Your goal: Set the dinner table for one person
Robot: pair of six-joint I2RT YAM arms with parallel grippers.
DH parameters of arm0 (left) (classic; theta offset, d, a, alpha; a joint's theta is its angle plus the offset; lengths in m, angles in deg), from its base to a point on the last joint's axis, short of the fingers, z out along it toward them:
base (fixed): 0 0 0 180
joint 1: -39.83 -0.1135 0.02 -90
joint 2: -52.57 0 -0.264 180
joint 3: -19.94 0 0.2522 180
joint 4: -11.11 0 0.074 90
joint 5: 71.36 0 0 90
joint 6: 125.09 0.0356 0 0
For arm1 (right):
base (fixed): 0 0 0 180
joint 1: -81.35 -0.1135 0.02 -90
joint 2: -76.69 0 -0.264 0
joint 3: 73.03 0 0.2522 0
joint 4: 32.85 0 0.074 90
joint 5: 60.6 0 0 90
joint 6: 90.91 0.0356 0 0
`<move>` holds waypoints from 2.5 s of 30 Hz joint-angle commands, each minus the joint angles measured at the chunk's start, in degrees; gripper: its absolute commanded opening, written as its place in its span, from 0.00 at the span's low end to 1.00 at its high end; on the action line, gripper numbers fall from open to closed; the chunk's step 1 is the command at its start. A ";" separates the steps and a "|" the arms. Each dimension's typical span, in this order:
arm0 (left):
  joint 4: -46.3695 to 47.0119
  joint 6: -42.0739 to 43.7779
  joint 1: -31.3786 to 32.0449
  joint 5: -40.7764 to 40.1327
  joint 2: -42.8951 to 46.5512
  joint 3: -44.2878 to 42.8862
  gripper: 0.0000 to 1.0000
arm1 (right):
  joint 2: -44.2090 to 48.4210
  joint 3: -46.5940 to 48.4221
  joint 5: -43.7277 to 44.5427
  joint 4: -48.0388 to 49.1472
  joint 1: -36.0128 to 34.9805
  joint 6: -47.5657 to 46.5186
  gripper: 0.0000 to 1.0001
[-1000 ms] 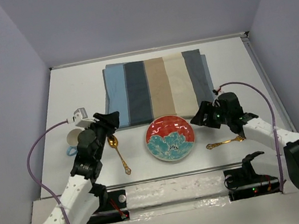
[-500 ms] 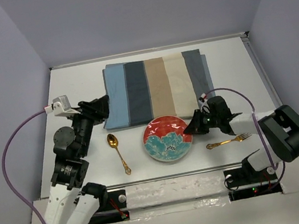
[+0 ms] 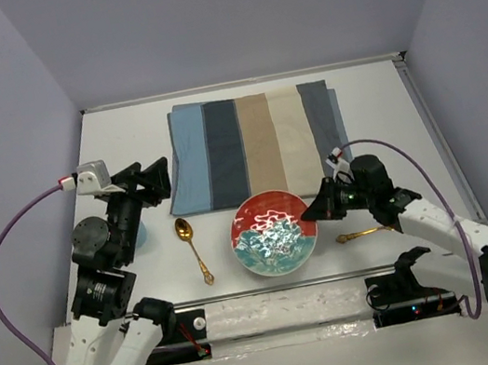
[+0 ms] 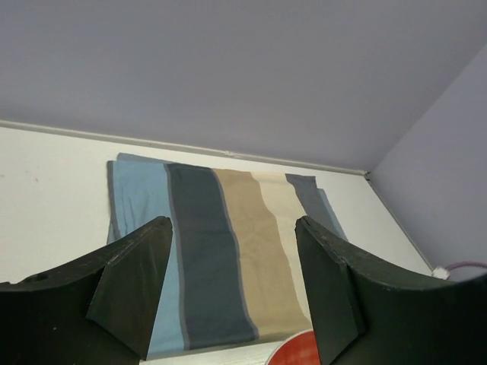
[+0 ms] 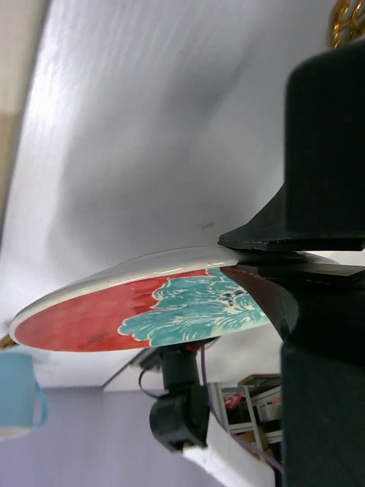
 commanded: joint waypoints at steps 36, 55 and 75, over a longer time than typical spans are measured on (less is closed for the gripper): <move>2.26 3.59 1.58 -1.75 3.08 5.61 0.81 | -53.82 46.93 3.82 26.18 10.98 14.47 0.00; 2.08 3.59 1.66 -1.84 3.26 5.53 0.81 | -45.21 52.10 17.87 2.18 18.27 -4.33 0.45; 1.90 4.64 2.19 -3.16 -0.35 5.44 0.81 | -81.15 101.93 24.83 -16.63 26.63 -27.63 0.48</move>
